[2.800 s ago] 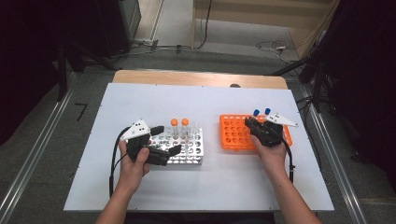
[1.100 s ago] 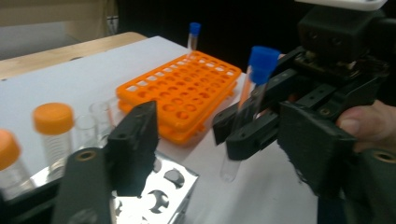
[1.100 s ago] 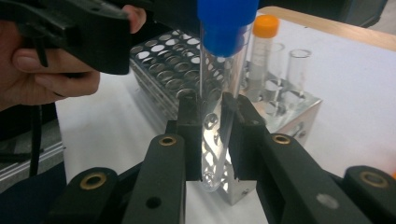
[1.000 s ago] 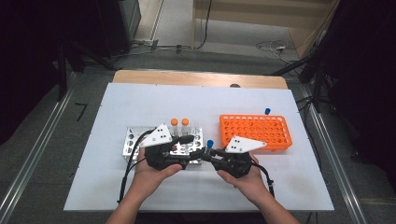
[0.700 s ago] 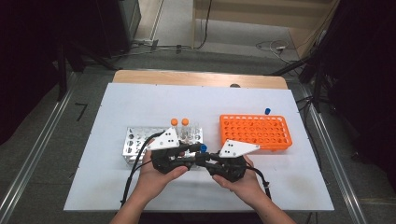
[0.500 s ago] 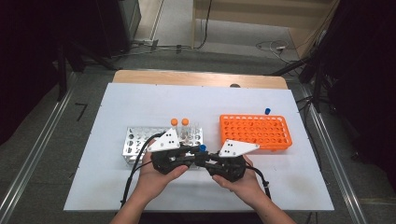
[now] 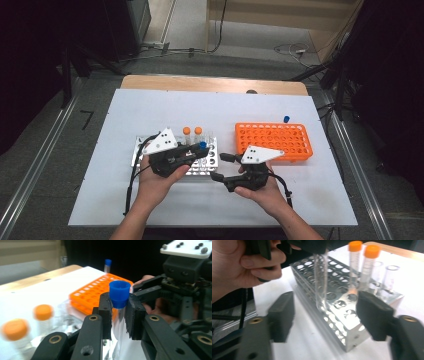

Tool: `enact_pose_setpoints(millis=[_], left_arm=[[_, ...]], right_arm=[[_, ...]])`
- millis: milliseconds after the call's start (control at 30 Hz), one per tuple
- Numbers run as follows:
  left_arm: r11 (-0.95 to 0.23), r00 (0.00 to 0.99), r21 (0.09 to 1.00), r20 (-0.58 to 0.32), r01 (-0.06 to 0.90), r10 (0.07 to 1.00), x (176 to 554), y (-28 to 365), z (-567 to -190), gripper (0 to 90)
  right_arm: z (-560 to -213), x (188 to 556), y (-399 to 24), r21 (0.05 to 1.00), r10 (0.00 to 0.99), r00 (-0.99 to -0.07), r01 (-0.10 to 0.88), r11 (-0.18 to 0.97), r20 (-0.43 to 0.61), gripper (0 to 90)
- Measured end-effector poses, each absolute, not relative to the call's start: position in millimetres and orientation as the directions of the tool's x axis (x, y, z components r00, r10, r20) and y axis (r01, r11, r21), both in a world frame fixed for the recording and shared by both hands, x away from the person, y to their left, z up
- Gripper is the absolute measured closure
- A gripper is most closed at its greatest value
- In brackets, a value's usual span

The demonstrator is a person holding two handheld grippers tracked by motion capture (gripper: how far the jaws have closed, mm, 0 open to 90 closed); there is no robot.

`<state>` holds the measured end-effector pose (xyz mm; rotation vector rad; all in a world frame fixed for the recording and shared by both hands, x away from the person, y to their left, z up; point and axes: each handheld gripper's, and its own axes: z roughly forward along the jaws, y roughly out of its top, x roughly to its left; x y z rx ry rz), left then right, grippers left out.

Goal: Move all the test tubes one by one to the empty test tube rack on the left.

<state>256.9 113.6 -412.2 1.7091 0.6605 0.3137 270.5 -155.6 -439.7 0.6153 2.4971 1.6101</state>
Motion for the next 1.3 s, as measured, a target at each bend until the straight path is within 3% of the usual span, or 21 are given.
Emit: enact_pose_setpoints(millis=[133,267,1300], left_arm=[[-0.109,0.775,0.961,-0.134,0.253,0.618,262.1,126.5,-409.9,77.4],[-0.103,0.749,0.961,-0.129,0.255,0.650,270.0,136.9,-410.5,77.4],[-0.050,0.605,0.967,-0.115,0.249,0.788,307.3,163.6,-423.8,77.5]], right_arm=[[-440.4,277.6,-164.9,0.887,0.380,-0.913,0.291,0.358,0.146,8.1],[-442.0,283.0,-173.4,0.884,0.379,-0.914,0.293,0.364,0.147,0.0],[-448.4,288.9,-206.2,0.880,0.455,-0.879,0.322,0.348,0.142,0.0]])
